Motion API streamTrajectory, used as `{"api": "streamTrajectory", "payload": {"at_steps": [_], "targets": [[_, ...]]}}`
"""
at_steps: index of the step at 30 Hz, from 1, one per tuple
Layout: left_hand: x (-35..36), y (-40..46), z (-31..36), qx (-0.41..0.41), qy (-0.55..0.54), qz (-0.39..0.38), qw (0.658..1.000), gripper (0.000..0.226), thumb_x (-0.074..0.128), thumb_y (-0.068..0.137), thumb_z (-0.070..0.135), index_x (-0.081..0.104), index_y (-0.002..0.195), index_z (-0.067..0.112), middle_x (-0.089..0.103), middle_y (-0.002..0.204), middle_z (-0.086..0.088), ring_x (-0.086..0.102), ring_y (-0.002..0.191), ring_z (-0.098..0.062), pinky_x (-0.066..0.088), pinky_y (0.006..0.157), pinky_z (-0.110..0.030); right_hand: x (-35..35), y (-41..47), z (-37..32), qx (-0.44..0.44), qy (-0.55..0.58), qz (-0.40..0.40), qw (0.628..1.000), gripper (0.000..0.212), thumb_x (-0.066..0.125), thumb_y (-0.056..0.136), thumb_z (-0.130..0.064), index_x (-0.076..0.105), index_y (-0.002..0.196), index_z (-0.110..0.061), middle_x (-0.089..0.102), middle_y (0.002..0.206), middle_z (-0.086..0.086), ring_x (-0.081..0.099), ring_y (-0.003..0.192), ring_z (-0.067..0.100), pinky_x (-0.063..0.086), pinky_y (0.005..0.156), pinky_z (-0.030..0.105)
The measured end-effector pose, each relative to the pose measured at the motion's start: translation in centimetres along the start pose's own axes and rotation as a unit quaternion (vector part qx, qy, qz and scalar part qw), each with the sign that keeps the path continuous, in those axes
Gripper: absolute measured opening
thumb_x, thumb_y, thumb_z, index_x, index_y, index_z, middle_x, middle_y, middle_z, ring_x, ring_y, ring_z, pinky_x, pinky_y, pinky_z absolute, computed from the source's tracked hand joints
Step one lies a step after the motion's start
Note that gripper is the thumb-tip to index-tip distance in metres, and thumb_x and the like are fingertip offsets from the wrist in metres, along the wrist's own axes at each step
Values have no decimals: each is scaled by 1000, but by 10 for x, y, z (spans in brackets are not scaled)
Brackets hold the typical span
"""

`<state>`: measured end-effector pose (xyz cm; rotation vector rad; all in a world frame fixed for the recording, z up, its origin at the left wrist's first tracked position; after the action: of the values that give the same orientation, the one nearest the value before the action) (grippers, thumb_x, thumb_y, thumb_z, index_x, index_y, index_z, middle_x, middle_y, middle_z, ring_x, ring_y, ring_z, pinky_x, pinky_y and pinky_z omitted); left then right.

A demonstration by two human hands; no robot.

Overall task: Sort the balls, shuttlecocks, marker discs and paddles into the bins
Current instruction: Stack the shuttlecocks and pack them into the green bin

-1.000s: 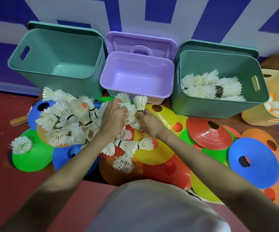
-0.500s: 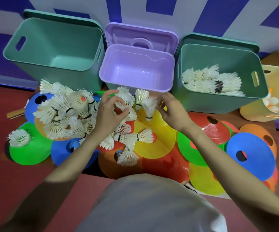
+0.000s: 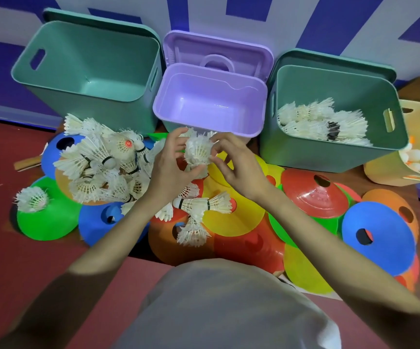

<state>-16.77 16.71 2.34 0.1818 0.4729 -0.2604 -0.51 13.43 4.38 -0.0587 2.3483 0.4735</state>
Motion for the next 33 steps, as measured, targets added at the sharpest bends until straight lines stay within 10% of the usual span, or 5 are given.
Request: {"api": "streamTrajectory", "payload": {"at_steps": [7, 18, 27, 33], "targets": [[-23, -5, -18, -31, -15, 52, 998, 71, 83, 73, 17, 46, 133, 20, 54, 127, 3, 54, 114, -14, 49, 94, -33, 11, 0, 25, 42, -3, -6, 999, 28, 52, 95, -16, 52, 123, -12, 55, 118, 3, 57, 98, 15, 49, 77, 28], [-28, -14, -21, -73, -68, 84, 991, 62, 81, 75, 11, 49, 125, 28, 51, 119, 20, 56, 112, -13, 51, 90, -25, 89, 6, 65, 137, -143, -247, 948, 34, 71, 81, -15, 67, 114, -7, 52, 117, 9, 52, 114, 25, 46, 92, 36], [-25, -15, -19, -38, -15, 76, 996, 64, 79, 77, 15, 48, 132, 23, 49, 129, 5, 54, 113, -15, 55, 85, -28, 56, 5, 45, 57, -123, -118, 984, 12, 64, 85, -14, 69, 95, -9, 60, 98, 6, 57, 97, 25, 51, 73, 38], [-19, -13, -18, -11, 50, 49, 998, 66, 78, 78, 18, 47, 136, 21, 44, 123, 8, 44, 107, -2, 52, 90, -40, -12, -1, 12, 56, -55, 153, 985, 11, 55, 95, -11, 60, 88, -4, 56, 80, 5, 48, 74, 17, 41, 66, 32]]}}
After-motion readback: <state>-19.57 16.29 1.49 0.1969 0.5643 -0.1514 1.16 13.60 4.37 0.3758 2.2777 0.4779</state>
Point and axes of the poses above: each hand's wrist, its own y-axis towards the middle knuckle, its own x-axis out of the palm, z = x × y, the point moved 4 cm from there along y, towards the middle knuckle
